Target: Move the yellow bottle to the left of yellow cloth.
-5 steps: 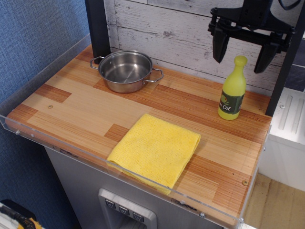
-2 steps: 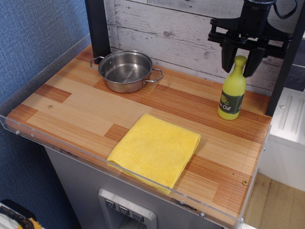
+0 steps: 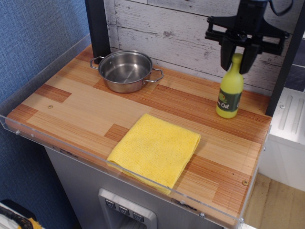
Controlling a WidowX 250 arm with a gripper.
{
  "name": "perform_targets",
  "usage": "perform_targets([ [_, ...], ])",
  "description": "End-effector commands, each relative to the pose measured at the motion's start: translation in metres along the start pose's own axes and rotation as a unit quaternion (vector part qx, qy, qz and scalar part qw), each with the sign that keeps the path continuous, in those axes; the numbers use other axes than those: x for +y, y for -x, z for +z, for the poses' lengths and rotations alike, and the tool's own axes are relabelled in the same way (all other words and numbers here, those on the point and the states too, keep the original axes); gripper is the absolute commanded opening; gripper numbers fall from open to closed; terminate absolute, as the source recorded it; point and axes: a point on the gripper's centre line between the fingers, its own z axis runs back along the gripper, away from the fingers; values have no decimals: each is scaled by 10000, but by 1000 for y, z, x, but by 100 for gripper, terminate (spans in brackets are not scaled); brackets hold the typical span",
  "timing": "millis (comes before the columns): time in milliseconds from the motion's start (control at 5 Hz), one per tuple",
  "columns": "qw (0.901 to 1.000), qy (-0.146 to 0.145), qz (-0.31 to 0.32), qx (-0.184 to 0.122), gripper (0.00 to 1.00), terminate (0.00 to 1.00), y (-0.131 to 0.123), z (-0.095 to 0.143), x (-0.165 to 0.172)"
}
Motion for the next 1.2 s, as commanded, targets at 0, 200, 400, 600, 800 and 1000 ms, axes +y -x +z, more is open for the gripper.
perform_targets([
  [0, 9981, 141, 443, -400, 0, 0, -5, 42, 26],
  [200, 9954, 90, 875, -385, 0, 0, 9, 46, 50],
  [400, 9910, 105, 1304, -276, 0, 0, 30, 47, 77],
  [600, 9810, 88, 1933, -135, 0, 0, 57, 48, 113],
  [800, 9718, 48, 2353, -154, 100, 0, 76, 50, 138],
  [1000, 9627, -32, 2698, -199, 0, 0, 90, 48, 164],
])
